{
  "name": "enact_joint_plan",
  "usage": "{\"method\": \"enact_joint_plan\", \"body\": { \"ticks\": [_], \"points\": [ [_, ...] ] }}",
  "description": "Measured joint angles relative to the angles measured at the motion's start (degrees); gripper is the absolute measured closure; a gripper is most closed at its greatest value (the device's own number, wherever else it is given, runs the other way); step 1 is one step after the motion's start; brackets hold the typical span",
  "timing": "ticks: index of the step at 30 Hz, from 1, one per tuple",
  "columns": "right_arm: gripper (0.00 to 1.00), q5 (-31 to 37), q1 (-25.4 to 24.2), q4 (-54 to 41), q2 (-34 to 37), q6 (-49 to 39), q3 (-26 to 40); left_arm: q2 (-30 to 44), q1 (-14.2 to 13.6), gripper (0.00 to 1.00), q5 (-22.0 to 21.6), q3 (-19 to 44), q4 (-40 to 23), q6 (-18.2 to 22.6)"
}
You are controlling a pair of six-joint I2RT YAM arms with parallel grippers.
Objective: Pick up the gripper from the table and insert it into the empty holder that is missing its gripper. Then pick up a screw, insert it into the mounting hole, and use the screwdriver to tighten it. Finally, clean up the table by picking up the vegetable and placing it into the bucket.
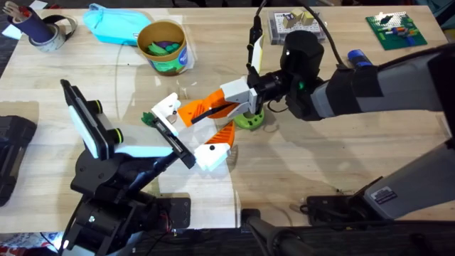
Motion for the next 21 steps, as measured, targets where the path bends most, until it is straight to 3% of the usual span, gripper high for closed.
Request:
{"method": "enact_joint_plan", "body": {
  "ticks": [10,21],
  "points": [
    [0.978,-0.8,0.0,9.1,0.1,1.8,-0.1,0.1,0.1,0.013,-0.5,0.1,0.0,-0.1],
    [0.978,-0.8,0.7,9.5,0.1,4.3,0.0,0.1,0.1,0.013,0.6,0.1,0.0,-0.1]
  ]
}}
